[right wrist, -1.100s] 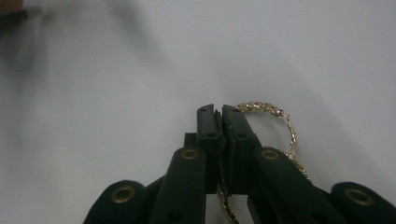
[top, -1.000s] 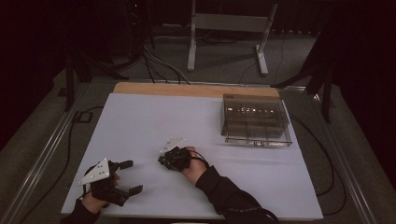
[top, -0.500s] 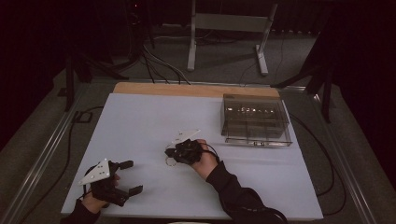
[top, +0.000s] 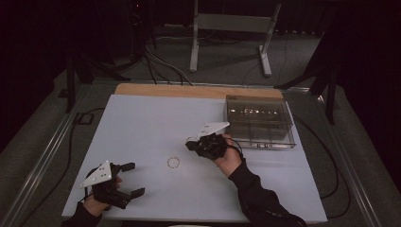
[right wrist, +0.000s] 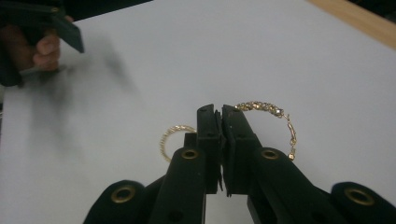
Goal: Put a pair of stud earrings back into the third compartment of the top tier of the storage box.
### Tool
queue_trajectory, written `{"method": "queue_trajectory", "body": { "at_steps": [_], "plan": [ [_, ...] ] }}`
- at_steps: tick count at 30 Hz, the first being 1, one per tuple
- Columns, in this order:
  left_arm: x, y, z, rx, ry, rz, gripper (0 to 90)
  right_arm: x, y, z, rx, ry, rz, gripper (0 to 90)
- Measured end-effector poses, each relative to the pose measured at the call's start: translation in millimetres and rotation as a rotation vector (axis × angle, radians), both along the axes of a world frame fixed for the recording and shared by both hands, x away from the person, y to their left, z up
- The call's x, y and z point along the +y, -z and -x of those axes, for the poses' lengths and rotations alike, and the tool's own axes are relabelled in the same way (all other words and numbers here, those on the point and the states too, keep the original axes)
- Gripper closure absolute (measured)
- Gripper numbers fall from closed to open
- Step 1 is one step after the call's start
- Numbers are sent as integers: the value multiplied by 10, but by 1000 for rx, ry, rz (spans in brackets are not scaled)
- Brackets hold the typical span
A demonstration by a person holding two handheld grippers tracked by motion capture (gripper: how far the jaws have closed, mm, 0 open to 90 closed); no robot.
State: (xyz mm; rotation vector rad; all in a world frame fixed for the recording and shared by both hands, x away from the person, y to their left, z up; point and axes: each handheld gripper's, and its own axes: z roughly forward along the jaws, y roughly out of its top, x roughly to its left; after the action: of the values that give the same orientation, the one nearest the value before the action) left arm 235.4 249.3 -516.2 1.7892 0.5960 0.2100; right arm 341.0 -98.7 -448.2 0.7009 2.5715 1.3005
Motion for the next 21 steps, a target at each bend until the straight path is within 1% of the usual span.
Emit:
{"method": "queue_trajectory", "body": {
  "at_steps": [1, 2, 3, 7, 14, 21],
  "plan": [
    [0, 0, -1, 1, 1, -1, 5, -48, -19, -5, -2, 9, -2, 867],
    [0, 0, -1, 1, 1, -1, 5, -48, -19, -5, -2, 9, -2, 867],
    [3, 1, -7, 3, -3, 2, 5, -149, -54, -15, -3, 28, -2, 867],
    [0, 1, -3, 2, 0, -2, 5, -348, -114, -38, -3, 67, -6, 866],
    [-4, 2, -6, 4, -1, -2, 5, -677, -195, -45, -18, 128, -5, 866],
    [-14, -4, 1, 1, 3, -3, 5, -1043, -241, -34, -19, 208, -15, 866]
  ]
}}
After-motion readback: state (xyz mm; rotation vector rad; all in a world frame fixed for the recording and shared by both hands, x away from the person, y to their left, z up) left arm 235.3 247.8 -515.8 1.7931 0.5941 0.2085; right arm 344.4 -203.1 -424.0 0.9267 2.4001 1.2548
